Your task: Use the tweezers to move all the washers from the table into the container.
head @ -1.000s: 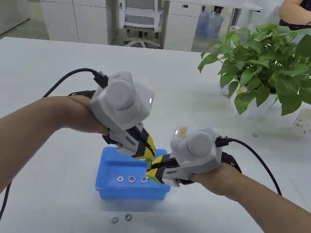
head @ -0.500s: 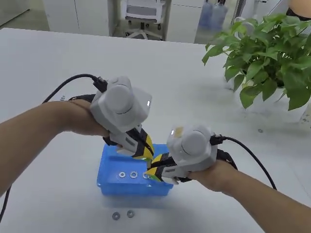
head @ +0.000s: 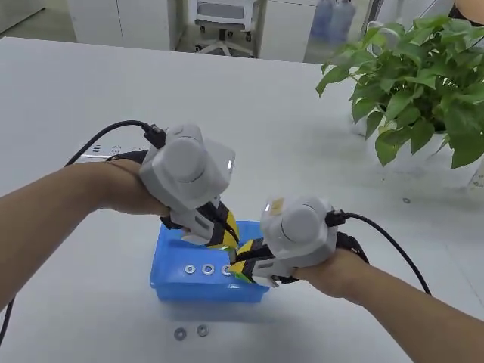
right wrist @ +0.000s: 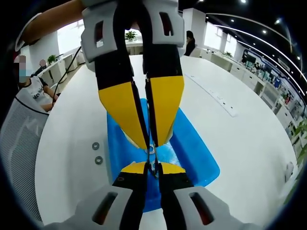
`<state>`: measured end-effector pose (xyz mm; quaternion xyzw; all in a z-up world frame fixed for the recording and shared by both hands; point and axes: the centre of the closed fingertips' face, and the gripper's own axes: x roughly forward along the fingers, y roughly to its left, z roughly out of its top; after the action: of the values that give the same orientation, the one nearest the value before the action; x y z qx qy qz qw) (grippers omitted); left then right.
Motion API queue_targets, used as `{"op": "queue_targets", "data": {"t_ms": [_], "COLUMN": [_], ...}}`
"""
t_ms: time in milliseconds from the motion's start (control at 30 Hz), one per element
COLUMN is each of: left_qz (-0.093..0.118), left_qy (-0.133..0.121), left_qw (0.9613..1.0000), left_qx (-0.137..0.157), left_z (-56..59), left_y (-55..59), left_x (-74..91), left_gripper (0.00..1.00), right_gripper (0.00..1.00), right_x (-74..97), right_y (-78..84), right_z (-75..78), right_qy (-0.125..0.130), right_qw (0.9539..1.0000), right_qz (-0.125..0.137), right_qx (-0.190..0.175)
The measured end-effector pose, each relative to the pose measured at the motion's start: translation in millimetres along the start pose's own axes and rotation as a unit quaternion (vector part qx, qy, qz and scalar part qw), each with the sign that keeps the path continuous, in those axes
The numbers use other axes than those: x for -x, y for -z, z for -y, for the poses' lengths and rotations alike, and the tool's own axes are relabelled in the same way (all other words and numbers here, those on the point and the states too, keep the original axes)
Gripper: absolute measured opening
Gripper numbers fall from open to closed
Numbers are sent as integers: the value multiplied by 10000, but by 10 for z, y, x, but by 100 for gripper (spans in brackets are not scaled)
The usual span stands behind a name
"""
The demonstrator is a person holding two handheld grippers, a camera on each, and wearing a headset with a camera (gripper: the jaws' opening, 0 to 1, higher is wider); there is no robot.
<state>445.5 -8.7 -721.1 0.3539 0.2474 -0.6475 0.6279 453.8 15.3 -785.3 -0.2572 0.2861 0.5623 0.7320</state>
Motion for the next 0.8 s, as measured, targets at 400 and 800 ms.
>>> {"op": "queue_targets", "data": {"t_ms": [400, 800], "left_qz": [-54, -86], "left_qy": [-9, -52], "left_qw": [10000, 9999], "left_qx": [-11, -104], "left_z": [22, 57], "left_y": [-33, -169], "left_x": [51, 198], "left_gripper": [6, 6], "right_gripper": [11, 11], "right_x": [63, 203], "right_y": [-29, -169], "right_z": [-24, -57], "right_qy": [40, 118], "right_qw": [10000, 9997], "right_qz": [-27, 68], "right_qx": [80, 187]}}
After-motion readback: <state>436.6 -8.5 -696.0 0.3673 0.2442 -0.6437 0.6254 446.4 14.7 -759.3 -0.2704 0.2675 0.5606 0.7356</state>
